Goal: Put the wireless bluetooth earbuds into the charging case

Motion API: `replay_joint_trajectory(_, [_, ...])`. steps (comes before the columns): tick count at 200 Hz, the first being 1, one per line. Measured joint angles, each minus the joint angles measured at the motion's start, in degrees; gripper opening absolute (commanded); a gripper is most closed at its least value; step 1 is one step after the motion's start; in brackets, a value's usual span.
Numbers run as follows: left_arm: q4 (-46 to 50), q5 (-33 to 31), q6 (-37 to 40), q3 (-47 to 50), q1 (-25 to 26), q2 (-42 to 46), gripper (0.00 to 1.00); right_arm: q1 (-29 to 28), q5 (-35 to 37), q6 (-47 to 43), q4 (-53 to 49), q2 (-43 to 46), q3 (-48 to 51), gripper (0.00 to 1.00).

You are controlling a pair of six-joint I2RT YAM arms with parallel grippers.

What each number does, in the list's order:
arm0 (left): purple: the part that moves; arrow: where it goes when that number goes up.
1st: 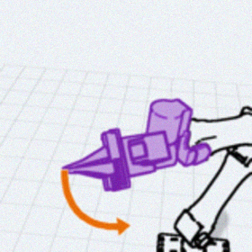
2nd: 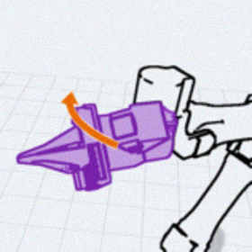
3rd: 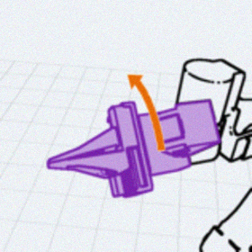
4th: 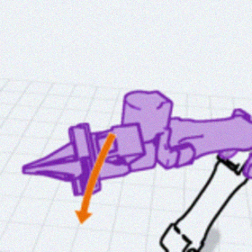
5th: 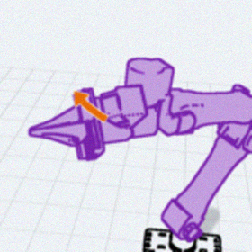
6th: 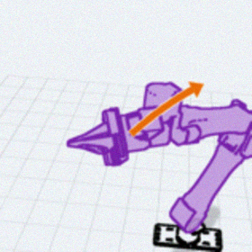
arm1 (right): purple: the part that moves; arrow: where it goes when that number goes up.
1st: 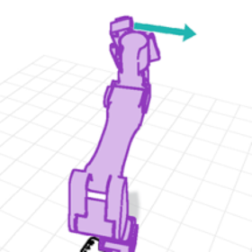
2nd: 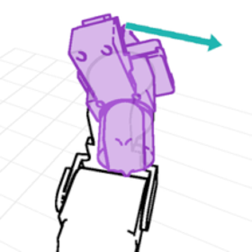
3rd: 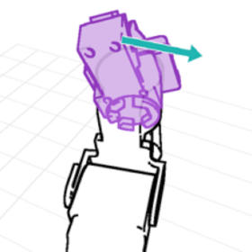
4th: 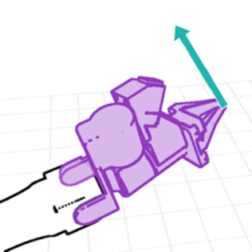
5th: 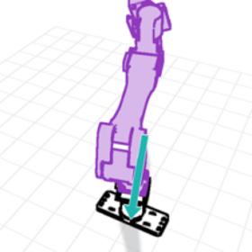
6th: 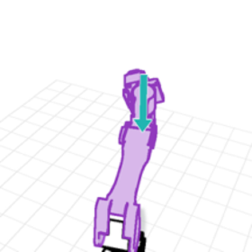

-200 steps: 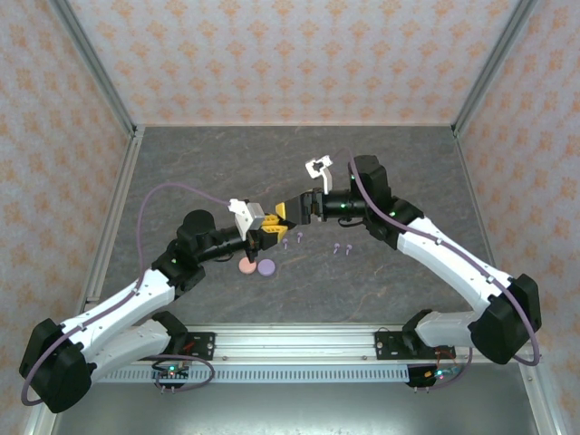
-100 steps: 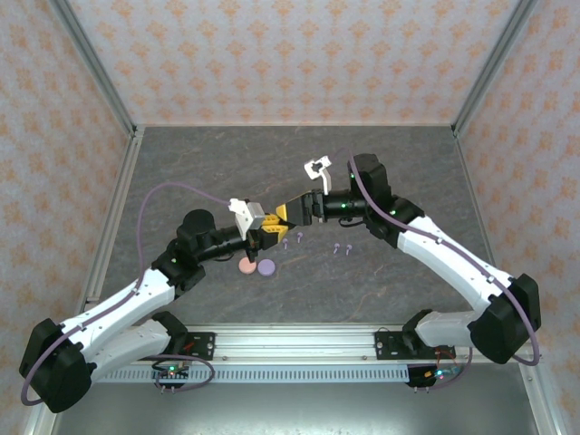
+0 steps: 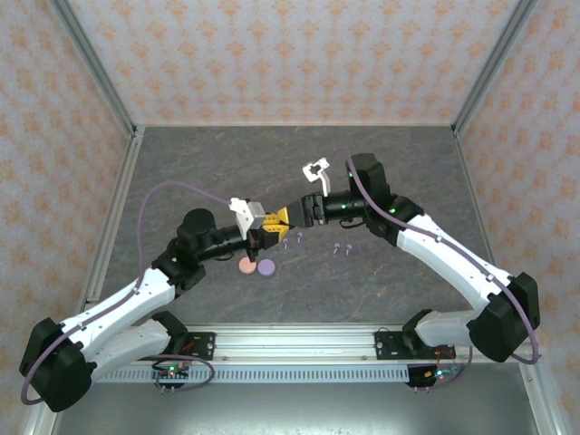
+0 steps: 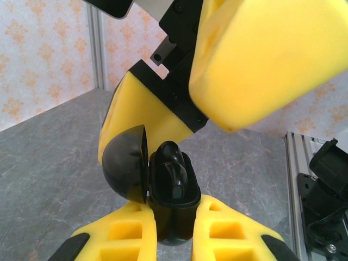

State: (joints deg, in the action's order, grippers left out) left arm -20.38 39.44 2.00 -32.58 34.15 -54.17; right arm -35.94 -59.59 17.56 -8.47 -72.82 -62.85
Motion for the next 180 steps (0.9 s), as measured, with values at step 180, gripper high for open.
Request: replay_joint_trajectory(180, [5.18,-2.6,-1.33,-6.05,-2.1,-10.49,0.0,11.5,27.26,2.43,-8.28,13.6,7.74,0.92])
